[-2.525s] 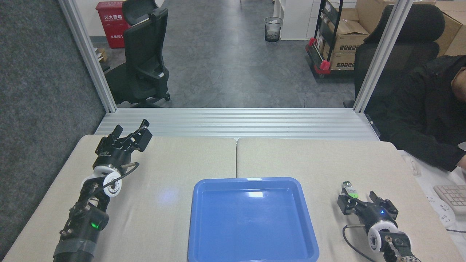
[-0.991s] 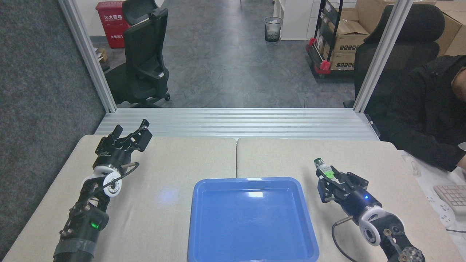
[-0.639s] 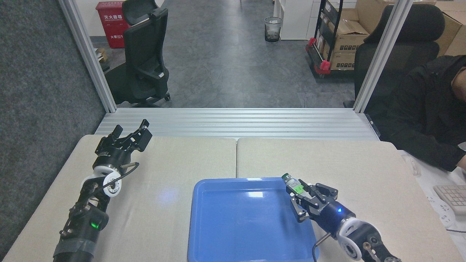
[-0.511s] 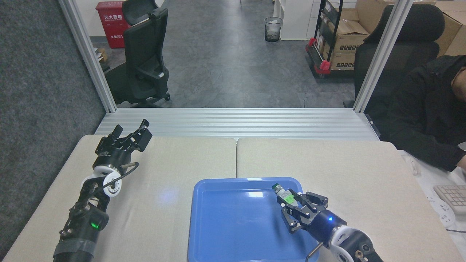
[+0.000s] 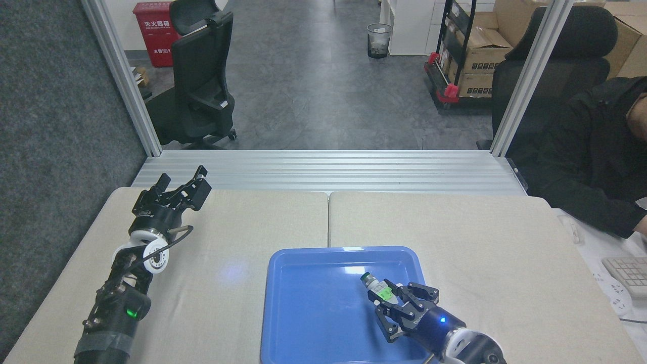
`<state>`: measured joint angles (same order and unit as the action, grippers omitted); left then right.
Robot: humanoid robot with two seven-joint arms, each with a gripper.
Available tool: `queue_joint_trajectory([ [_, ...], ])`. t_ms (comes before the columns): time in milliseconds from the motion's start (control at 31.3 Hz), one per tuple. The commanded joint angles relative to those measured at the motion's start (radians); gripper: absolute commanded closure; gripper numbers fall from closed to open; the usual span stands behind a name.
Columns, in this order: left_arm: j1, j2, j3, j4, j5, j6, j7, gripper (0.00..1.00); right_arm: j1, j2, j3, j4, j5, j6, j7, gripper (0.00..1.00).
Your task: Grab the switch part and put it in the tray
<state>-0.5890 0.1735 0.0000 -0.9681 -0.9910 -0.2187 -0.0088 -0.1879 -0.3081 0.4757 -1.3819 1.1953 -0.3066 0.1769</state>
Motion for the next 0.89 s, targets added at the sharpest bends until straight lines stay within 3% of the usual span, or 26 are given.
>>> queue_joint_trajectory([
  [0,0.0,0.0,-0.023,0.0,0.0,0.001,0.0,0.0,0.005,0.02,0.017,0.044,0.003,0.006,0.003,0.86],
  [64,0.0,0.0,-0.023,0.0,0.0,-0.001,0.0,0.0,0.005,0.02,0.017,0.049,0.001,0.027,0.004,0.78],
  [128,0.0,0.0,-0.023,0.0,0.0,-0.001,0.0,0.0,0.005,0.02,0.017,0.049,0.001,0.038,0.004,0.53],
  [224,0.0,0.0,-0.025,0.0,0.0,0.001,0.0,0.0,0.002,0.017,-0.003,0.049,-0.002,0.041,0.003,0.43],
  [288,0.0,0.0,-0.023,0.0,0.0,-0.001,0.0,0.0,-0.001,0.023,-0.06,0.047,-0.014,0.041,0.001,0.27],
  [320,0.0,0.0,-0.023,0.0,0.0,-0.001,0.0,0.0,-0.002,0.026,-0.09,0.044,-0.022,0.041,0.001,0.24],
  [479,0.0,0.0,-0.023,0.0,0.0,-0.001,0.0,0.0,-0.025,0.04,-0.202,0.034,-0.048,0.038,0.001,0.21],
  [607,0.0,0.0,-0.023,0.0,0.0,-0.001,0.0,0.0,-0.079,0.041,-0.319,0.027,-0.049,0.067,0.001,0.06],
  [671,0.0,0.0,-0.023,0.0,0.0,-0.001,0.0,0.0,-0.128,0.04,-0.374,0.03,-0.049,0.081,0.001,0.06],
  [863,0.0,0.0,-0.023,0.0,0.0,-0.001,0.0,0.0,-0.249,0.015,-0.502,0.142,-0.057,0.089,-0.01,0.05],
])
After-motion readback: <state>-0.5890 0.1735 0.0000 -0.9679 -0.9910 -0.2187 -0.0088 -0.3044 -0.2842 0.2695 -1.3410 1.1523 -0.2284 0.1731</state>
